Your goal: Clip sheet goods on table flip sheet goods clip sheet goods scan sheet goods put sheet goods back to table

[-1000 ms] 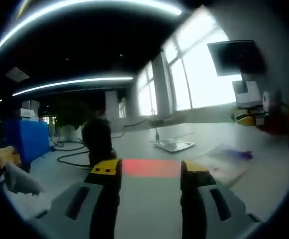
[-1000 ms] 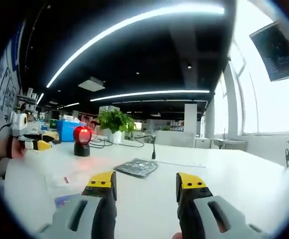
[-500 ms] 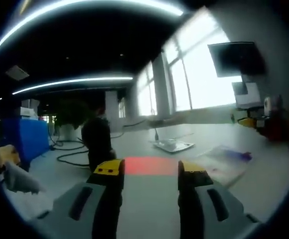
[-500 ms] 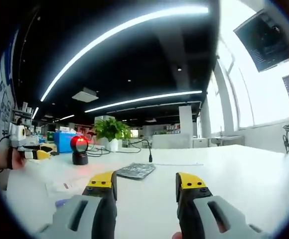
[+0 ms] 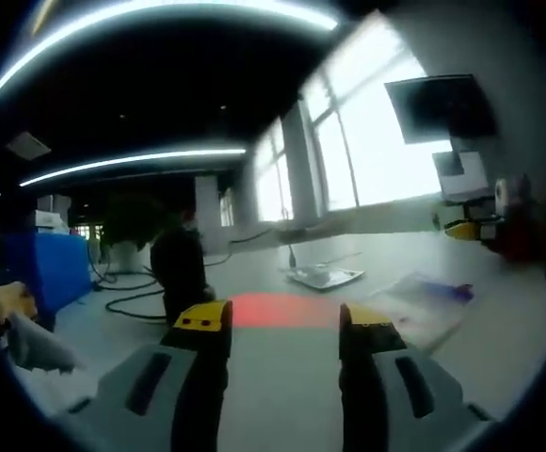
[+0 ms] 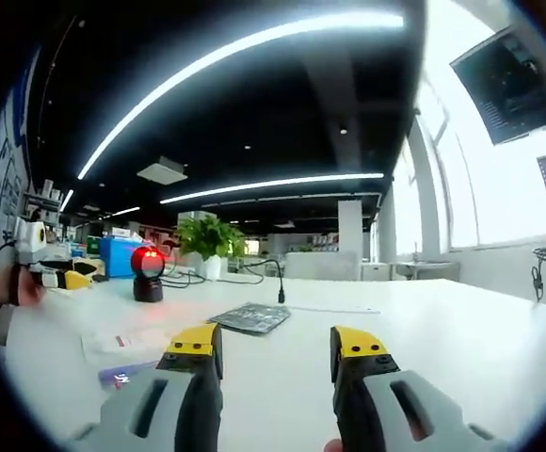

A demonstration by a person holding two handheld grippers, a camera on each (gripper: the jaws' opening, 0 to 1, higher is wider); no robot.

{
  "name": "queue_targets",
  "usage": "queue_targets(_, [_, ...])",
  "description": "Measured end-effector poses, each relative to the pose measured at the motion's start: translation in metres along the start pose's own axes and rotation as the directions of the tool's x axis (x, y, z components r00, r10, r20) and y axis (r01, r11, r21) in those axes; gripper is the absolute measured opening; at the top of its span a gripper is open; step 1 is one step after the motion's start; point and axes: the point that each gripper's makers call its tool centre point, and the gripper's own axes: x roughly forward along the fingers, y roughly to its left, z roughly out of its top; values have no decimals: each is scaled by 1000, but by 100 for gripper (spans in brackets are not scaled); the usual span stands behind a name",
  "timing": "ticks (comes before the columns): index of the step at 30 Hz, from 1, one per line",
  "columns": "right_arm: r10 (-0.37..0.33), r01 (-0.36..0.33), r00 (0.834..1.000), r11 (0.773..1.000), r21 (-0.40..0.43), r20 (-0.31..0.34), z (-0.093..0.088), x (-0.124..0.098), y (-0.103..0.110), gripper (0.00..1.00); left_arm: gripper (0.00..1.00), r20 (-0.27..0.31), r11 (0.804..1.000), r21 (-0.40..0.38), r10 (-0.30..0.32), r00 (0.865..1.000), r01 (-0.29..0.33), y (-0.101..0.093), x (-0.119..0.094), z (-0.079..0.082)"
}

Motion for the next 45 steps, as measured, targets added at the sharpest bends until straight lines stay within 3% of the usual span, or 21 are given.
queue_targets(21, [-9, 9, 1000, 1000, -11, -6, -2, 0, -4, 41, 43, -22, 999, 51, 15, 1000, -14, 2, 1, -5])
queue_targets(31, [6, -3, 1000, 994, -110, 28, 13, -7, 8, 37, 43, -38, 998, 59, 25, 999, -23, 5, 2, -8])
queue_targets(42, [103, -100, 994, 991, -83, 28, 43, -3, 69, 40, 43, -39, 998, 58, 19, 999, -16, 5, 3, -9])
queue_targets(45, [140, -139, 990, 987, -77, 15, 43, 1, 87, 40, 43, -33, 999, 53, 16, 999, -15, 5, 3, -8])
